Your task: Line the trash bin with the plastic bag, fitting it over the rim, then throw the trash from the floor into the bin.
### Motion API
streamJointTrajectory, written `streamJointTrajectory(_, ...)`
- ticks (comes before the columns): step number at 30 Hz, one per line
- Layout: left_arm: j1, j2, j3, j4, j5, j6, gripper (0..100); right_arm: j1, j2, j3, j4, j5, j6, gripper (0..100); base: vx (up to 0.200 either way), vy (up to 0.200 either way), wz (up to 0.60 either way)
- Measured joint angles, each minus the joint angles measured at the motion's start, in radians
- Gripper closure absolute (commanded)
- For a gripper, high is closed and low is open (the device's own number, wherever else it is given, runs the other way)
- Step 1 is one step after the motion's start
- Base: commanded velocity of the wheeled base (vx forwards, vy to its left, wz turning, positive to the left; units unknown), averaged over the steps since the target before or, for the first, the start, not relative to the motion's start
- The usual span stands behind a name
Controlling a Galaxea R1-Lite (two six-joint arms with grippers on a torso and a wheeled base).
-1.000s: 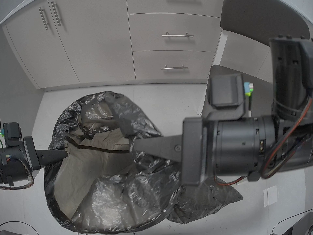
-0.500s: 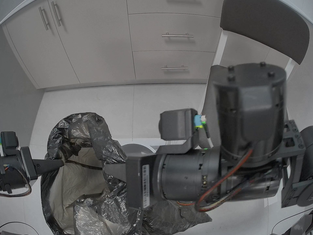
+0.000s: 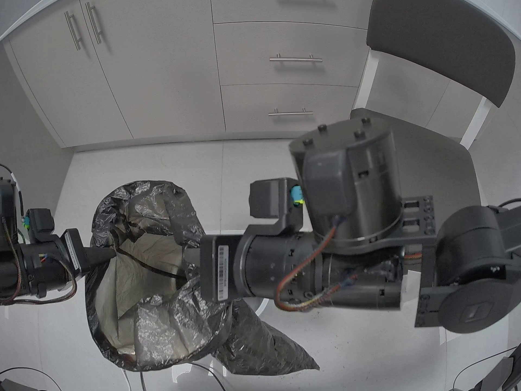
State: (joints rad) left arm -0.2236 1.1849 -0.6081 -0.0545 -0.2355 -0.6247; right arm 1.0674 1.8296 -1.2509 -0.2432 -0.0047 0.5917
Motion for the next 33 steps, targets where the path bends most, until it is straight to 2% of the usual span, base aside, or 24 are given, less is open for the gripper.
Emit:
streamJointTrajectory(5, 0.045, 0.086, -0.010, -0.071, -0.003, 0.033, 100, -0.036, 0.033, -0.041, 0.000, -0.014, -0.023, 100, 0.000, 0.000, 0.00)
streamJointTrajectory(15, 0.069, 0.273, -0.073, -0.148, -0.004, 0.047, 100, -0.075, 0.115, -0.089, 0.000, -0.077, -0.052, 100, 0.000, 0.000, 0.00)
streamJointTrajectory(22, 0.095, 0.415, -0.089, -0.252, -0.004, 0.114, 100, -0.092, 0.163, -0.134, 0.004, -0.136, -0.091, 100, 0.000, 0.000, 0.00)
streamJointTrajectory(33, 0.134, 0.633, -0.142, -0.377, -0.015, 0.176, 100, -0.123, 0.231, -0.161, 0.000, -0.181, -0.111, 100, 0.000, 0.000, 0.00)
